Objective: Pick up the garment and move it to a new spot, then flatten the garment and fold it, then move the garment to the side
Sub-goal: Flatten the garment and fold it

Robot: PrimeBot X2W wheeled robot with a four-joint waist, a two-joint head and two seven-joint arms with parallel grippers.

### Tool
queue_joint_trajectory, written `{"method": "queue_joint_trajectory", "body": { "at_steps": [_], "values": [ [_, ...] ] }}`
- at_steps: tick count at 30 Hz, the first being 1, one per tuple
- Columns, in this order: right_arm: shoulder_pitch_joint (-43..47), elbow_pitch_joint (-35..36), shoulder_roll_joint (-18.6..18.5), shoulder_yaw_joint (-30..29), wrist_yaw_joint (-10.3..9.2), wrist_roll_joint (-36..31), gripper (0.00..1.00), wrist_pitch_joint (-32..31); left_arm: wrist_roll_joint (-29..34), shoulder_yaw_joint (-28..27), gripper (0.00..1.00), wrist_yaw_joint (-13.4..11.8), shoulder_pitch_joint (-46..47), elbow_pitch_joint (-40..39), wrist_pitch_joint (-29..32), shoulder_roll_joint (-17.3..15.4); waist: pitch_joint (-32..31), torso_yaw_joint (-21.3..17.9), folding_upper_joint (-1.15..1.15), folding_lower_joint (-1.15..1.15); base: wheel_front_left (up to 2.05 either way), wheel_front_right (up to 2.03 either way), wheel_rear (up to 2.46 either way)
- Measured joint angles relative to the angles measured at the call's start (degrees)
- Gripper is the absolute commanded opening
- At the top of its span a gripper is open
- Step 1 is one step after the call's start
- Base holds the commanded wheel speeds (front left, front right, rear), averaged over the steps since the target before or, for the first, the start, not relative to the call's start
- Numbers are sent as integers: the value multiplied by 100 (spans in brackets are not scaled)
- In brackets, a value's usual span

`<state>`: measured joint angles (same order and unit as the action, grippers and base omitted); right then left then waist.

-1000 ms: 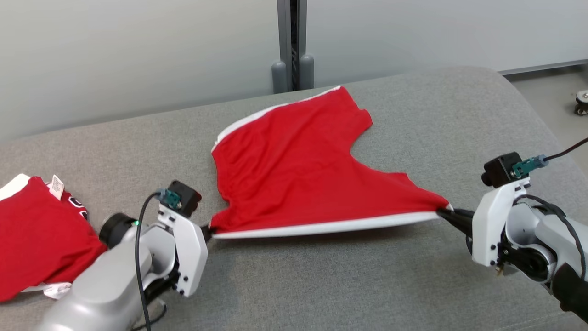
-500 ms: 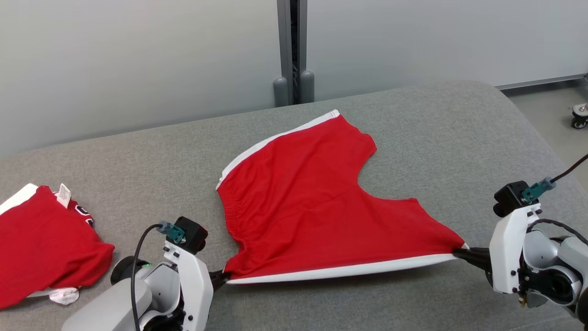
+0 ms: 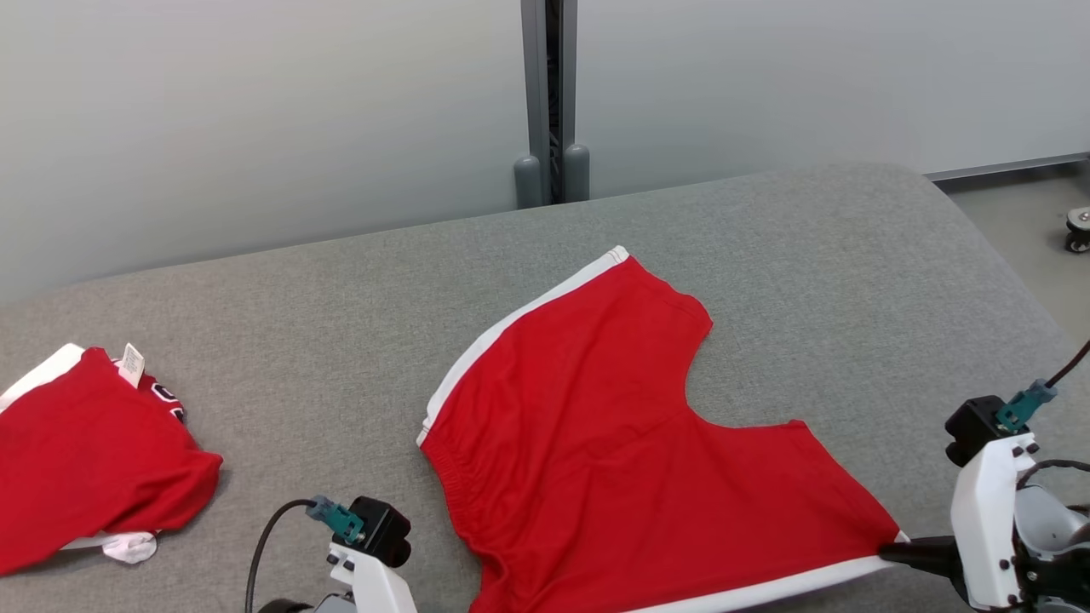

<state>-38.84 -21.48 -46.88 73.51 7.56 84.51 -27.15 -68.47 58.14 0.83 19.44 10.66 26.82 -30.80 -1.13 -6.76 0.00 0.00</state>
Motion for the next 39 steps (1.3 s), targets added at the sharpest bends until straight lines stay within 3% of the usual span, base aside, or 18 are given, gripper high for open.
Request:
{"method": "queue_joint_trajectory", "body": {
  "at_steps": [9, 16, 23, 39],
  "values": [
    [-121, 404, -400, -275, -2, 168, 0, 166, -524, -410, 0, -554, -257, -775, -20, -74, 147, 148, 0, 0, 0, 0, 0],
    [-603, 390, -437, -636, -5, 236, 0, 309, -1187, -1047, 0, -797, 55, -850, -46, 260, 530, 433, 0, 0, 0, 0, 0],
    [-1232, 191, -432, -906, -7, 254, 0, 232, -1806, -1384, 0, -743, 400, -727, 202, 636, 989, 876, 0, 0, 0, 0, 0],
    [-2613, -642, -307, -1282, -7, 164, 0, -283, -1979, -1634, 0, -546, 1549, 31, 266, 1497, 2082, 1747, 0, 0, 0, 0, 0]
  ]
}}
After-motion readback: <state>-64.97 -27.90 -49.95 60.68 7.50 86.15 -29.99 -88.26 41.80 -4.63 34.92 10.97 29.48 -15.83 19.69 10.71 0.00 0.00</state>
